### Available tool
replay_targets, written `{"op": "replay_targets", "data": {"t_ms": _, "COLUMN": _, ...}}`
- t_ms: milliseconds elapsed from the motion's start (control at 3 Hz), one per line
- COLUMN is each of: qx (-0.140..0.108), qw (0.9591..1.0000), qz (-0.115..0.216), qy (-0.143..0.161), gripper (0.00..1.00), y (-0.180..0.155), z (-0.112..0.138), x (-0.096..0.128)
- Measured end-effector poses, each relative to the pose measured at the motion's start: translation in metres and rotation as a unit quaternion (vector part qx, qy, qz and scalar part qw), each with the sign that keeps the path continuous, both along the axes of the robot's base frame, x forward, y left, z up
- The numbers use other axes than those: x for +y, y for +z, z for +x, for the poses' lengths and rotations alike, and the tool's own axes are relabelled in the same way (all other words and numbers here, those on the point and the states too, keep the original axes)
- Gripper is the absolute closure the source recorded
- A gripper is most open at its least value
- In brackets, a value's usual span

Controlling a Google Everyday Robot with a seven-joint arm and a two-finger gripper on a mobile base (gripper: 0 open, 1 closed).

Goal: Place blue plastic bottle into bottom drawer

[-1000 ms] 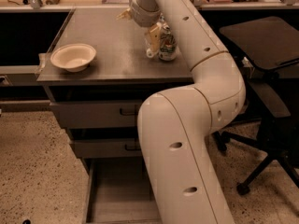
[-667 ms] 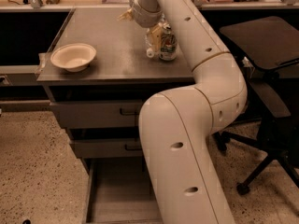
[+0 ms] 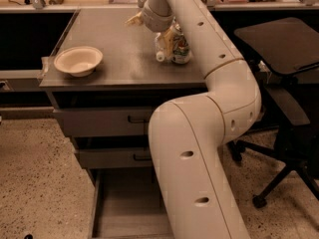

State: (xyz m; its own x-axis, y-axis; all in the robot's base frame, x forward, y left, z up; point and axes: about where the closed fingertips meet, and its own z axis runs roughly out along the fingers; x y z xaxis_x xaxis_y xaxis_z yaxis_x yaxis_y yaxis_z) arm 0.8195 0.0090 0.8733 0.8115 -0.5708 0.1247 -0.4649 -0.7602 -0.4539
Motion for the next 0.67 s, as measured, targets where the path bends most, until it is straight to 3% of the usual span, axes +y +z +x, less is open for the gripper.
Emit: {"op": "replay_targets", "data": {"t_ms": 667, "qx": 0.012, "qw": 0.9998, "qz": -0.013, "qy": 0.012, "gripper": 0.5, "y": -0.0218, "z": 0.0035, "x": 0.0117}}
